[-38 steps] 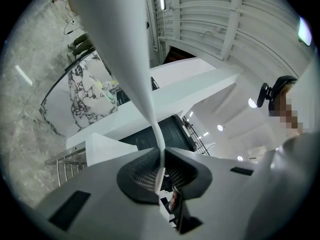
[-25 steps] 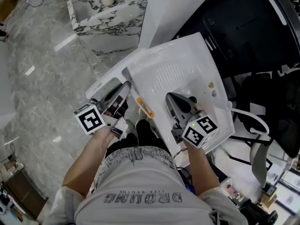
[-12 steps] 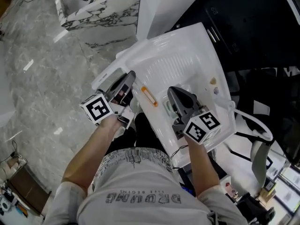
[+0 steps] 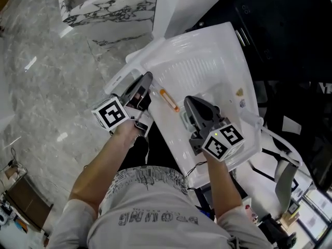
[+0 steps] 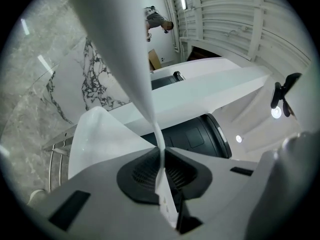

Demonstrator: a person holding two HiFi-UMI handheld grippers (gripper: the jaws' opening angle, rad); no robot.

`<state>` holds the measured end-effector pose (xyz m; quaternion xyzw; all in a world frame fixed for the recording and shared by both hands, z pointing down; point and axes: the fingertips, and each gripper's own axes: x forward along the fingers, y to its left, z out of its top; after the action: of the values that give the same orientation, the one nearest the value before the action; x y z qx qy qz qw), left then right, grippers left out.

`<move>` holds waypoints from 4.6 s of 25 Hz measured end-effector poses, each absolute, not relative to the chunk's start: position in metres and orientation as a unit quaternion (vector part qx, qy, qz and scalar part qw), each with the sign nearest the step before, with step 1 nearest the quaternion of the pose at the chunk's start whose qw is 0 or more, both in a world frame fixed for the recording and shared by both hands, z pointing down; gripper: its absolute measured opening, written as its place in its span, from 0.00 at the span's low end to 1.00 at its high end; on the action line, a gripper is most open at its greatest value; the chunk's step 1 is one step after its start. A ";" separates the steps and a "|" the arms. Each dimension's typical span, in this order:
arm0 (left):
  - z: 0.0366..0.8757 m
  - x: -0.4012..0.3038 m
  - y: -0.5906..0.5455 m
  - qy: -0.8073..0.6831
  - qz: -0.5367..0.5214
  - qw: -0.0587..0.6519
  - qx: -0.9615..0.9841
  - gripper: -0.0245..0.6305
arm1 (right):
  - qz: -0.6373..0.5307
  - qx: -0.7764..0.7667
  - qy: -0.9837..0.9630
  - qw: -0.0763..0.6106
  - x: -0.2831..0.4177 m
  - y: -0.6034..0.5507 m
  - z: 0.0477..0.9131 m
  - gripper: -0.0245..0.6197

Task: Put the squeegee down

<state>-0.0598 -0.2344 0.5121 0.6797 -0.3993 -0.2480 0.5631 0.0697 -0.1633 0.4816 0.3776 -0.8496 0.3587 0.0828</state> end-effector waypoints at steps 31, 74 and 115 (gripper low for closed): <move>0.580 -0.037 -0.271 -0.456 -0.309 0.591 0.589 0.11 | 0.405 0.385 -0.824 0.093 0.087 -0.168 0.535 0.05; 0.587 -0.032 -0.270 -0.439 -0.324 0.678 0.492 0.37 | 0.411 0.373 -0.828 0.076 0.082 -0.171 0.527 0.05; 0.441 -0.043 -0.172 -0.367 -0.112 0.417 0.824 0.19 | 0.331 0.407 -0.850 0.048 0.061 -0.138 0.444 0.05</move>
<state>-0.0429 -0.1723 0.4406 0.8236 -0.3674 -0.1121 0.4174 0.0607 -0.1376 0.4445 0.4072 -0.8500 0.3307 0.0484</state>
